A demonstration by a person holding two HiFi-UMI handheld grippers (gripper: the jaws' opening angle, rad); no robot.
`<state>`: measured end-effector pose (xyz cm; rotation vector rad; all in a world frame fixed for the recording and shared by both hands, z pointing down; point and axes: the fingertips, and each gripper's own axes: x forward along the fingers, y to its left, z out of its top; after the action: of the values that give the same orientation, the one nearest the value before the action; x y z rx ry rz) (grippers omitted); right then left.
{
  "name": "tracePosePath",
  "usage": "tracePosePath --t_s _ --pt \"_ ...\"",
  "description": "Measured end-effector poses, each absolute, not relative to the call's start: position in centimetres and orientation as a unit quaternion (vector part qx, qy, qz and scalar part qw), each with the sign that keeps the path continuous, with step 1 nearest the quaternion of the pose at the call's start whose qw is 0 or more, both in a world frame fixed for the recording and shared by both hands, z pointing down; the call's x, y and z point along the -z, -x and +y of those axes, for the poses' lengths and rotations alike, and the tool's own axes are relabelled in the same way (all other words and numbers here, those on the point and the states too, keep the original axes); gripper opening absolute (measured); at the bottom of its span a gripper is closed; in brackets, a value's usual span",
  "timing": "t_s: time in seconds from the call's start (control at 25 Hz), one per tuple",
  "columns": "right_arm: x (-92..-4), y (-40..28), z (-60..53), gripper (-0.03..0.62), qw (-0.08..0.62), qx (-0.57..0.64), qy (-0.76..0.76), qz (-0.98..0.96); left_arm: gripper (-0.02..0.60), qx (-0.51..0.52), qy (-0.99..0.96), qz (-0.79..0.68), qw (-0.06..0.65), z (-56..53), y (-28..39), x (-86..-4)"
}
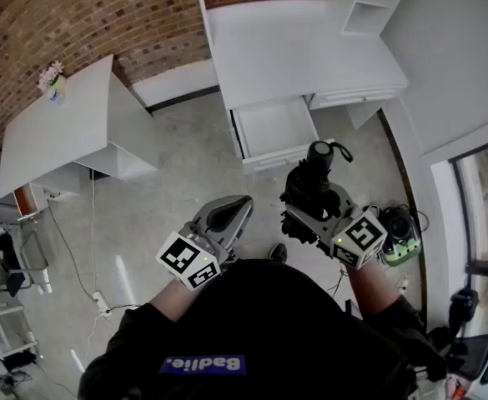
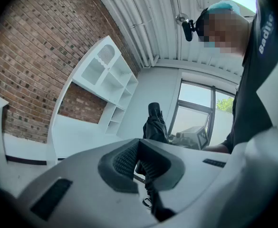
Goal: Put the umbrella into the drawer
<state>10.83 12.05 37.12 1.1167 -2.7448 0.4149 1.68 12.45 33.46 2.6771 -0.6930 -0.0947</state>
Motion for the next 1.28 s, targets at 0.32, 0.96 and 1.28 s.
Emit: tracePosePath --t_s 0.32,0.96,1.28 --pt "-37.1 -10.7 11.9 0.267 0.072 -0.135 -0.378 -0.913 -0.003 0.033 -0.951 -0.244 0.184 12.8 -1.4 -33.6" --pt "-37.0 -8.5 11.5 0.267 0.065 -0.161 -0.393 -0.903 -0.003 0.049 -0.954 -0.231 0.187 13.0 1.9 -33.3" --pt "-37.6 -5.0 10.4 0.267 0.09 -0.14 -0.407 -0.898 -0.003 0.059 -0.962 -0.201 0.176 12.8 4.8 -32.9"
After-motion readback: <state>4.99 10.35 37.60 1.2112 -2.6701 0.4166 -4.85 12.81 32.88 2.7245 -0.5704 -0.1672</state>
